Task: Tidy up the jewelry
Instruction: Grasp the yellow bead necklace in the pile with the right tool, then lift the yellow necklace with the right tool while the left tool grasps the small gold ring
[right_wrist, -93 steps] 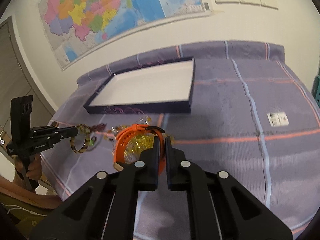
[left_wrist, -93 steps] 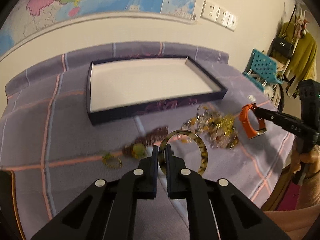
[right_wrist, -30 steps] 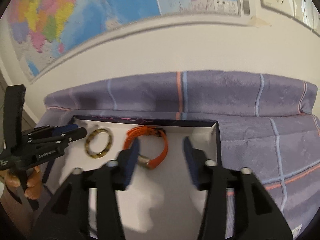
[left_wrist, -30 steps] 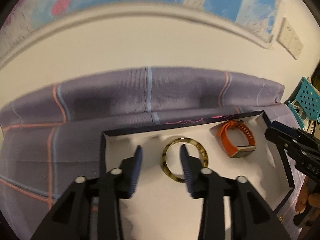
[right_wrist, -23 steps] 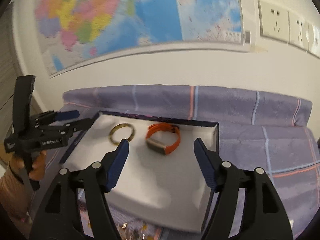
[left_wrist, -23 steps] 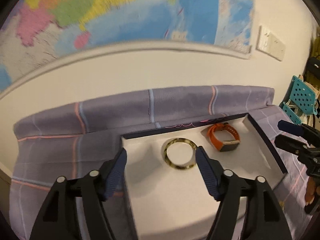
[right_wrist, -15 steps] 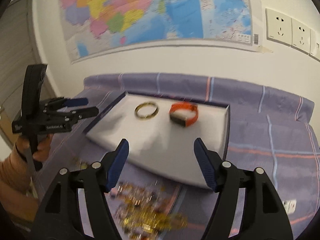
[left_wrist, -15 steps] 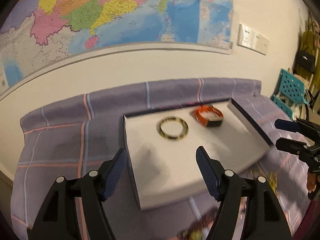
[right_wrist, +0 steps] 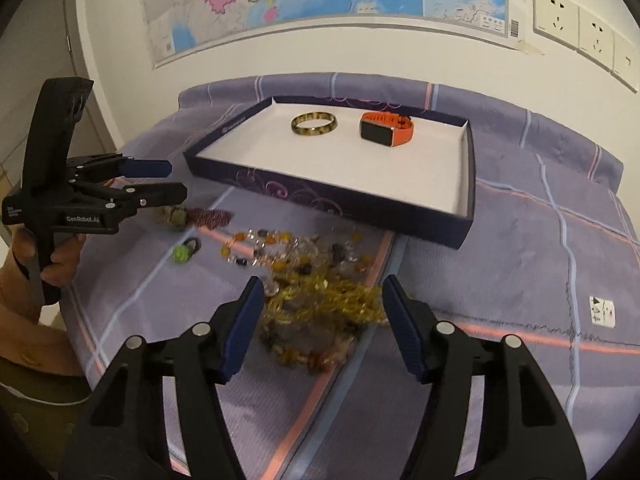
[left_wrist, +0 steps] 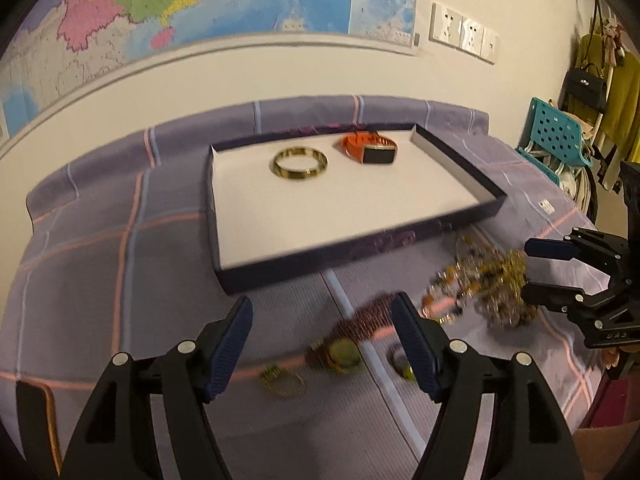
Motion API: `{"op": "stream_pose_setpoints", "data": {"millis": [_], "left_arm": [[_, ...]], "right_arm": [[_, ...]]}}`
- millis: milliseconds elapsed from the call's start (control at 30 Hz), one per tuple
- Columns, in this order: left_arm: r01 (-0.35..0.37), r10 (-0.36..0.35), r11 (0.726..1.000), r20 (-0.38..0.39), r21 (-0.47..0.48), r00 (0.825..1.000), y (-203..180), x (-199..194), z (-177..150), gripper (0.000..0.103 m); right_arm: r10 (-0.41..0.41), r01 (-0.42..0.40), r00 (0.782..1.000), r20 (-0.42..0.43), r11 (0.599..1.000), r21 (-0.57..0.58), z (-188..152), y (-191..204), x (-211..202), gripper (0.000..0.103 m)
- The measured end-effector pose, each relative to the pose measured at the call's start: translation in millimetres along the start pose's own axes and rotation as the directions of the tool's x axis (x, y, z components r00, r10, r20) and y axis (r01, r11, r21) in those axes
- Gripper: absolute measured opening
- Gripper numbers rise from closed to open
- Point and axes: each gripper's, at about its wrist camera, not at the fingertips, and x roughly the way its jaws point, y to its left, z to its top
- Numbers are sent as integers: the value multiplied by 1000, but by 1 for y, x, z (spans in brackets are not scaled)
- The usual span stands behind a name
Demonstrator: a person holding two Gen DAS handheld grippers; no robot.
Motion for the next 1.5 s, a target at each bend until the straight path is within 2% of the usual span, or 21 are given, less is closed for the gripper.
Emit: {"op": "stream_pose_setpoints", "data": {"millis": [167,233,333,367,400,567,600,633,667,700,767,933,1000,1067,1233,1500], "left_arm": [[-3,3,1000,-21,4,1000,-5,3,-11,70],[-1,1,1000,-27,3,1000,-6,3,-13,70],[0,0,1000,-30,0,1000,-6,3,-14,70],[1,-1,1000,-30,-2,1000,-5,3,-14,70],[0,-1,1000,-32,-3,999,-6,3,-14,70],[7,-7,1000,-34,-12,999,-5,3,-16,70],[6,-6,1000,-33,-11,999,-4,3,-16,70],[6,-7,1000,-34,-12,999,-4,3,-16,70],[7,-8,1000,-34,-13,999,-4,3,-16,70],[12,-12,1000,-35,-16,999,-3,3,-16,70],[12,-12,1000,-35,-17,999,-4,3,-16,71],[14,-14,1000,-38,-18,999,-3,3,-16,71],[12,-13,1000,-38,-26,999,-1,2,-16,71],[14,-15,999,-39,-33,999,1,2,-17,71],[11,-13,999,-37,-41,999,4,1,-17,71],[24,-26,999,-35,-32,999,3,-1,-18,71]], "right_arm": [[-1,1,1000,-14,1000,-8,-3,5,7,53],[1,-1,1000,-13,1000,-11,-1,5,8,47],[6,-6,1000,-10,1000,-12,-2,3,6,34],[9,-9,1000,-9,1000,-13,-3,2,4,25],[15,-15,1000,-9,1000,-8,-3,1,2,7],[45,-45,999,-7,999,18,-7,-6,-9,7],[48,-48,999,5,998,32,-7,-8,-12,10],[48,-49,999,13,998,45,-6,-11,-14,17],[47,-48,999,15,997,55,-4,-13,-14,36],[21,-22,1000,19,999,45,-2,-13,-13,44],[-10,10,1000,11,1000,12,2,-8,-7,44],[-5,4,998,-56,1000,-11,8,-5,20,41],[6,-7,999,-47,1000,-29,8,-5,19,20],[15,-16,999,-40,999,-30,9,-6,13,12],[34,-34,999,11,999,13,13,-13,-6,11],[81,-102,979,188,989,103,38,-29,-59,11]]}}
